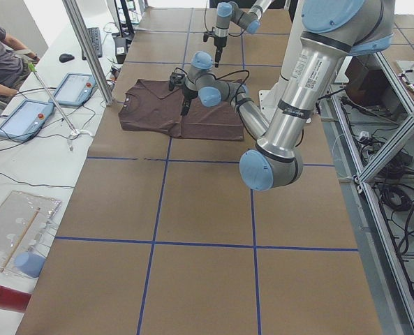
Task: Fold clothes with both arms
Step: 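Grasp the sleeve nearest the left gripper and fold it inward across the shirt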
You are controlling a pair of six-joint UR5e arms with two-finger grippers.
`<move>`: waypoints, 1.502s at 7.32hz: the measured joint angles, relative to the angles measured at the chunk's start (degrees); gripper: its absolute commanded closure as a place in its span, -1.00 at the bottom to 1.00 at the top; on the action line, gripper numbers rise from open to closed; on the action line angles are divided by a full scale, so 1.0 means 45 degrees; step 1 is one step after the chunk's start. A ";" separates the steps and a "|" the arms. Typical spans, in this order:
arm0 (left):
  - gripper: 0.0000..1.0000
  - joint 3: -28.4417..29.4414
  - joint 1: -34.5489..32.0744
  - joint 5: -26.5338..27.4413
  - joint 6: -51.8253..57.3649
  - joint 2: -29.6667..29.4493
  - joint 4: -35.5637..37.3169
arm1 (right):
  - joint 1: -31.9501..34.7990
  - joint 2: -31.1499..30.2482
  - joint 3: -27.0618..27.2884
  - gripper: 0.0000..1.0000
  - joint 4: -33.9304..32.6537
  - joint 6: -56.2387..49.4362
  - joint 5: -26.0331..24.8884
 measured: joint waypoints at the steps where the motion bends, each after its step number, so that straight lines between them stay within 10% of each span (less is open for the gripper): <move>1: -1.00 -0.0224 0.0012 -0.0007 0.0026 0.0210 0.0036 | -0.1242 0.0006 0.0215 -1.00 -0.0004 0.1149 -0.1056; 6: -1.00 -0.0231 -0.0008 -0.0041 0.0151 0.0339 0.0043 | -0.3341 -0.0023 0.0017 -0.96 -0.0205 0.2419 -0.2698; 11: -1.00 -0.0157 0.0007 -0.0042 0.0198 0.0331 0.0025 | -0.3422 0.0163 0.0052 -0.30 -0.1145 0.2412 -0.2330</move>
